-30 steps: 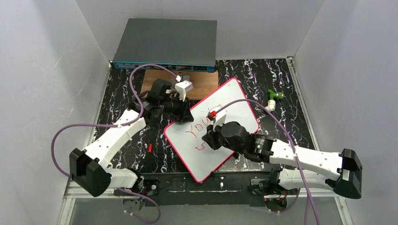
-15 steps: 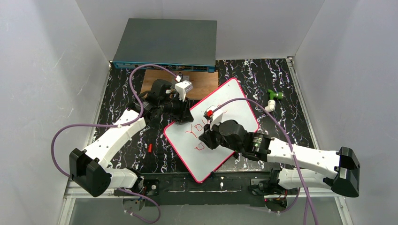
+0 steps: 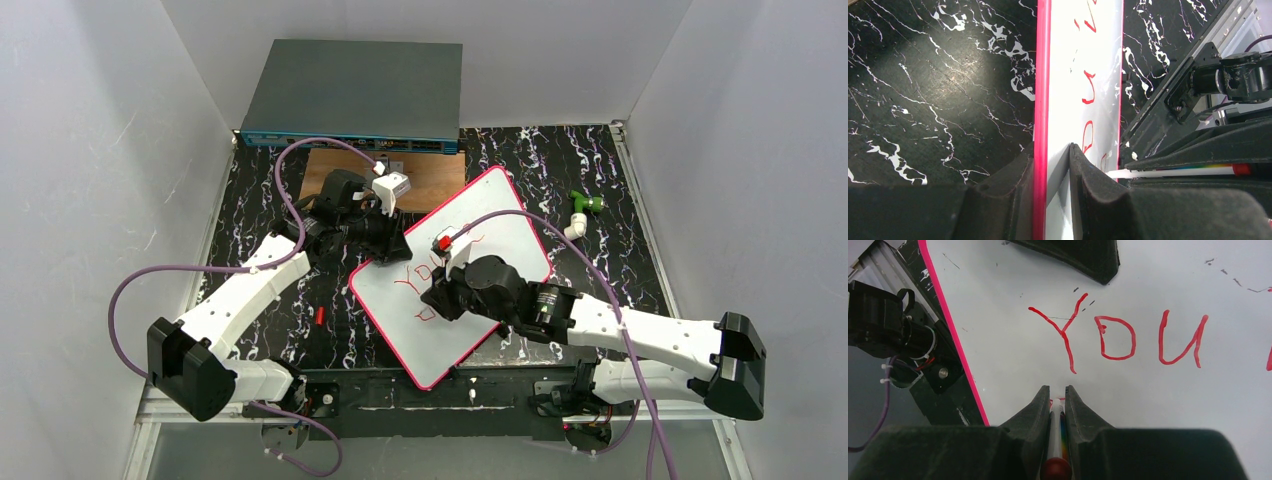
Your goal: Write a sentence on the whiteboard
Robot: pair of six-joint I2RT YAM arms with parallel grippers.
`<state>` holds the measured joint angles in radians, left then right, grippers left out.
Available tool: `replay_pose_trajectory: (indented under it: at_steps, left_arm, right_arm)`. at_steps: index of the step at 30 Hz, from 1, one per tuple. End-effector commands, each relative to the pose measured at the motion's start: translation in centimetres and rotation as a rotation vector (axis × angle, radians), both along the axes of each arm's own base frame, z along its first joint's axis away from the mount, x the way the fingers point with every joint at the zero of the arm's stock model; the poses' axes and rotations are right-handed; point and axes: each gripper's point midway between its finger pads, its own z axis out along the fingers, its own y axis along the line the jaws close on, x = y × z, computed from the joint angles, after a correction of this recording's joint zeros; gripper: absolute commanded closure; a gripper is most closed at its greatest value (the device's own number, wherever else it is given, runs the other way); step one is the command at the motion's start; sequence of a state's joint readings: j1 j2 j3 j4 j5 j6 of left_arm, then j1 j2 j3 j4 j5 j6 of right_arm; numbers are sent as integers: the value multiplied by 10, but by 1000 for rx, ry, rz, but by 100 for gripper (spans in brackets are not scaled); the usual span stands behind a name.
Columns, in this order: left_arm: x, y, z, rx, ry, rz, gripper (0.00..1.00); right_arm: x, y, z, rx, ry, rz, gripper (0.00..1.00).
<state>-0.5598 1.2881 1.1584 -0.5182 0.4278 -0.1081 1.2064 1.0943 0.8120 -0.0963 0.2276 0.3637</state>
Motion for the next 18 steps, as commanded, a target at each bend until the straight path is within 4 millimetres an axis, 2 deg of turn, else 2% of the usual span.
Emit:
replay_pose_trajectory:
  at_steps: [1,7,15,18]
  left_arm:
    - [12,30,-14,161,-90,57,100]
    - [12,30,-15,162,-89,57,100]
    - [11,32,-15,168,-95,53,100]
    - [11,31,-16,169,-91,50,100]
  right_arm:
    - [1,11,13,45,-10,13,99]
    - [2,10,15,46,-18,13,99]
    - [5,-3,57,122,-101,-9,99]
    - [6,-11,57,123,-106,-30,99]
